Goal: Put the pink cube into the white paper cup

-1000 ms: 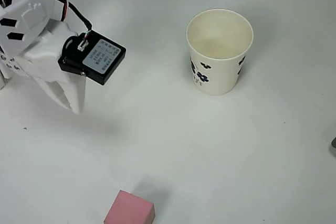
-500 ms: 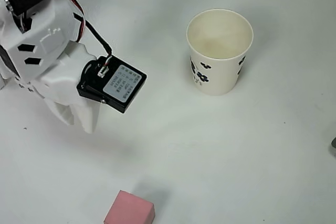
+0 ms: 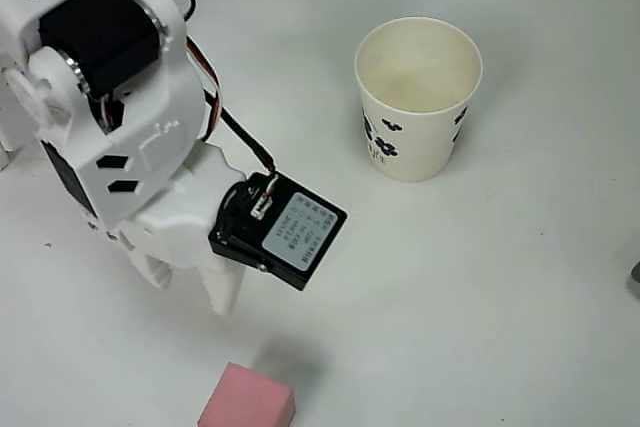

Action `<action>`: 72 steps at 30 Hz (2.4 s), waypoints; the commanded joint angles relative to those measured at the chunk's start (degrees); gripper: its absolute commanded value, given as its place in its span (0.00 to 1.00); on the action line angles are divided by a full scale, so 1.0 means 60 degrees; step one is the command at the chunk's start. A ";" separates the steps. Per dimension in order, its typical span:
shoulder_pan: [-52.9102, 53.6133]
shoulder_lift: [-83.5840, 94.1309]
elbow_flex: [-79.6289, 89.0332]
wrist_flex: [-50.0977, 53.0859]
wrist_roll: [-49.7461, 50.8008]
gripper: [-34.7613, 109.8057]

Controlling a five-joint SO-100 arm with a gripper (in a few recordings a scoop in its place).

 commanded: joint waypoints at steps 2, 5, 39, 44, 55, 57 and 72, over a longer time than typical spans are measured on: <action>0.0161 -0.0234 -0.2036 0.0161 -0.0234 0.41; 0.0234 -0.0498 -0.2490 0.0381 -0.0322 0.42; 0.0381 -0.3457 -0.5801 0.0879 -0.1143 0.56; 0.0410 -0.3882 -0.6357 0.0908 -0.1245 0.56; 0.0410 -0.4731 -0.6724 0.1157 -0.1245 0.56; 0.0425 -0.4819 -0.6724 0.1157 -0.1230 0.56; 0.0439 -0.5156 -0.6680 0.1187 -0.1201 0.45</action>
